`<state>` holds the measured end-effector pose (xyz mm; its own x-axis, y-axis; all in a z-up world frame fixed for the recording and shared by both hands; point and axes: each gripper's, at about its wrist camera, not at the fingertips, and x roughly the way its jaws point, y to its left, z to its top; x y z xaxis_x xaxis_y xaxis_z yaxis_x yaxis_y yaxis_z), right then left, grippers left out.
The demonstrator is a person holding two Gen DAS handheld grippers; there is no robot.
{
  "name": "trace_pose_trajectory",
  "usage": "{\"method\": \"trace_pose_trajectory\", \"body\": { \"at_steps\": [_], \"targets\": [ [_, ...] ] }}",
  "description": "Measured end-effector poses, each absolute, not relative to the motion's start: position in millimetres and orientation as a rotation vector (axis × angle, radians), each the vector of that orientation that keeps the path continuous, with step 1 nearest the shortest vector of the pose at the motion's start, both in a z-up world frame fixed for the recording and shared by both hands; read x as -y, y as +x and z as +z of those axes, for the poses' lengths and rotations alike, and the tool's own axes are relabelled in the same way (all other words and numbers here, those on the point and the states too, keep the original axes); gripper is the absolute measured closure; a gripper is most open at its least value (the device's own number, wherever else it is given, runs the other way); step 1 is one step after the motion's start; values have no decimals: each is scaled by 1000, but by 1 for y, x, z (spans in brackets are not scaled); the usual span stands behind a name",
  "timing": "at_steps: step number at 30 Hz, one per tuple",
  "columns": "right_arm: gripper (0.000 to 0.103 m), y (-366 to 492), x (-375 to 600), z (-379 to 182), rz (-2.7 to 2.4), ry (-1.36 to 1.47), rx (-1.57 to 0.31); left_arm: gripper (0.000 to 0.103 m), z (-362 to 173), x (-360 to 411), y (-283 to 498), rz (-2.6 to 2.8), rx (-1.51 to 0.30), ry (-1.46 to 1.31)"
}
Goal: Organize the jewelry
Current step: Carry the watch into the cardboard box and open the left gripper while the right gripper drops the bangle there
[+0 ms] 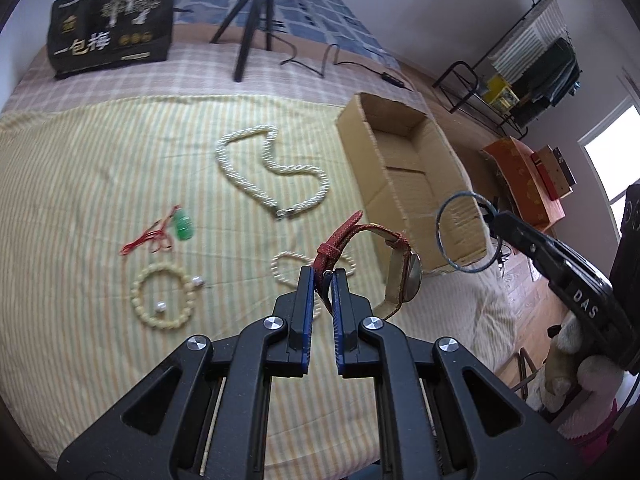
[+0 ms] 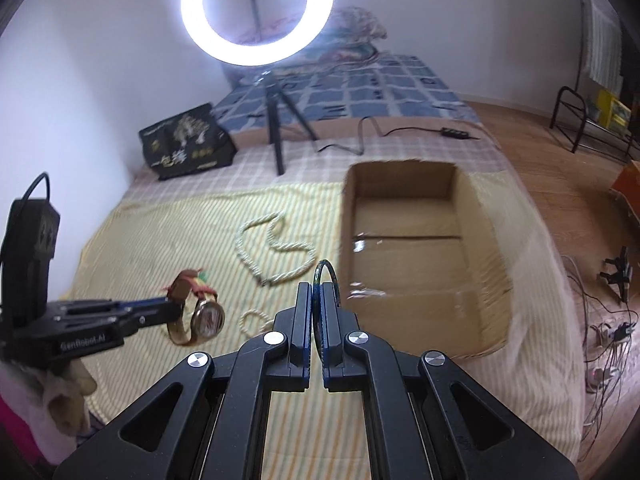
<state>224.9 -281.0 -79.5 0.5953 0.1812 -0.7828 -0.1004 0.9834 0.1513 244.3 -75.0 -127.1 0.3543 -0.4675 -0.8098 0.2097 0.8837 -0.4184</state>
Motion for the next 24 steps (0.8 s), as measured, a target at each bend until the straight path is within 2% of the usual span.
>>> {"method": "trace_pose_trajectory", "body": {
  "at_steps": [24],
  "targets": [
    [101,244,374,-112,-15,155,-1002,96,-141,185,282,-519,-1132,-218]
  ]
}}
